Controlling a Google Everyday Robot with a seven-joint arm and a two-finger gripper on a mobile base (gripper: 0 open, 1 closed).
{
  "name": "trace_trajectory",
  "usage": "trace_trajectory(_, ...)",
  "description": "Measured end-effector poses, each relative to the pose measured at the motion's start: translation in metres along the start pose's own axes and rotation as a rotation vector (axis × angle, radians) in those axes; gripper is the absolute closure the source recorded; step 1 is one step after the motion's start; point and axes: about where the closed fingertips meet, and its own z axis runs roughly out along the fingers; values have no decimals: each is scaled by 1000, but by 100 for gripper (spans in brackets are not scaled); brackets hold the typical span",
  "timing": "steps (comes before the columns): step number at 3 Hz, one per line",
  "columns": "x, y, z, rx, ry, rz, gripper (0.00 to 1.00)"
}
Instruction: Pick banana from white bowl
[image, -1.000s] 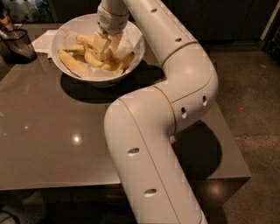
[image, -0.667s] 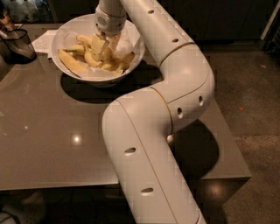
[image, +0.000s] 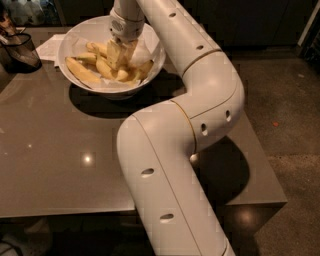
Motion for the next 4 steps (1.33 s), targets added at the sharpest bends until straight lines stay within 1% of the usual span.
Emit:
trace_trajectory(1, 0, 0, 0, 0, 0, 0, 84)
trace_trajectory(2, 0, 0, 0, 0, 0, 0, 100)
trace_trajectory(3, 0, 0, 0, 0, 0, 0, 100)
trace_trajectory(4, -13, -1, -10, 20, -53, -20, 100)
